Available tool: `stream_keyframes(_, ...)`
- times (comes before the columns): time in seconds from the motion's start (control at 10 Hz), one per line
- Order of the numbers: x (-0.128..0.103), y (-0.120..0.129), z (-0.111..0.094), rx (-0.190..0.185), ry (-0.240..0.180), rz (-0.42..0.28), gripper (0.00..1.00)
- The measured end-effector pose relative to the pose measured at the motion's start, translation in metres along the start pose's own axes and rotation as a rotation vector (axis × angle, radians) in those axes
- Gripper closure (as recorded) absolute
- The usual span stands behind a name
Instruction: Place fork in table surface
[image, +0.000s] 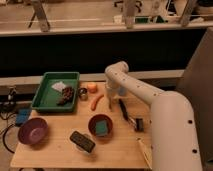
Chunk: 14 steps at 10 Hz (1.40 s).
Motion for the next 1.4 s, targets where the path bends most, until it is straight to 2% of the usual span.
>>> stream_keyframes(0.3, 0.001, 0.005, 0.01, -0.047, -0.015, 0.02, 0.96)
stream_keyframes(0.4, 0.001, 0.006, 0.012, -0.054, -0.021, 0.025, 0.9)
stream_keyframes(0.5, 0.002, 0.006, 0.013, -0.051, -0.024, 0.03, 0.81)
stream_keyframes(1.1, 0.007, 0.009, 0.014, -0.01, -0.036, 0.071, 0.23)
stream_keyframes(1.4, 0.008, 0.009, 0.009, 0.033, -0.023, 0.073, 0.2)
